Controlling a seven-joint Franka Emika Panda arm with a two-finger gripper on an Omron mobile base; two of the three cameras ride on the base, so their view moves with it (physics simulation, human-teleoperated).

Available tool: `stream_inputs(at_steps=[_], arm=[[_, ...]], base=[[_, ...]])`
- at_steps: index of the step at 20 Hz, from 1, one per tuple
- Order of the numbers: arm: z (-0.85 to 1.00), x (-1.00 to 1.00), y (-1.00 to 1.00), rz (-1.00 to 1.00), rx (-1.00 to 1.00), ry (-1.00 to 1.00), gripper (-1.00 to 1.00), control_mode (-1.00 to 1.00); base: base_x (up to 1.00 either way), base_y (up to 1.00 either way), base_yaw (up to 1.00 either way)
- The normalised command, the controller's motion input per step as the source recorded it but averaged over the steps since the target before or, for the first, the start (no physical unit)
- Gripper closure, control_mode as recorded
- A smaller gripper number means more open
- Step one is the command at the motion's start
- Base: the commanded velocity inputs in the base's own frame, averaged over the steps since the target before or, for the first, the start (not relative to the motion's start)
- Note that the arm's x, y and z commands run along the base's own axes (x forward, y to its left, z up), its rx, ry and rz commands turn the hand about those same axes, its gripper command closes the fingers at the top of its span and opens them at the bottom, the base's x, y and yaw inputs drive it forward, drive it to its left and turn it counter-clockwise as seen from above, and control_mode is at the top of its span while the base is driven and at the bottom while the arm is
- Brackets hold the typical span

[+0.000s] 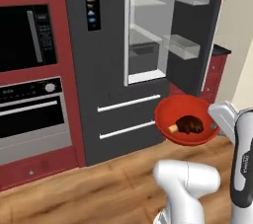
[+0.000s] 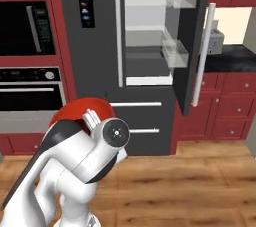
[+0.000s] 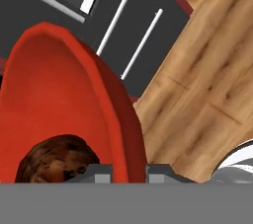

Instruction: Place one of the steaks on the plate and the other in the bowl. Then place the bowl in the fridge.

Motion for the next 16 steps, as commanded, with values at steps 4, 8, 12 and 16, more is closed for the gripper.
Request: stream_inputs(at_steps=[4, 8, 12, 16], arm=[[0.0, 0.0, 0.0, 0.0, 0.0, 0.0, 1.0, 1.0], [0.0, 0.0, 0.0, 0.0, 0.0, 0.0, 1.0, 1.0], [0.0, 0.0, 0.0, 0.0, 0.0, 0.0, 1.0, 1.0], [0.0, 0.0, 0.0, 0.0, 0.0, 0.0, 1.0, 1.0]], base=[[1.0, 0.0, -0.15], [0.96, -0.03, -0.18], [0.68, -0.27, -0.13], [0.46, -0.21, -0.04]])
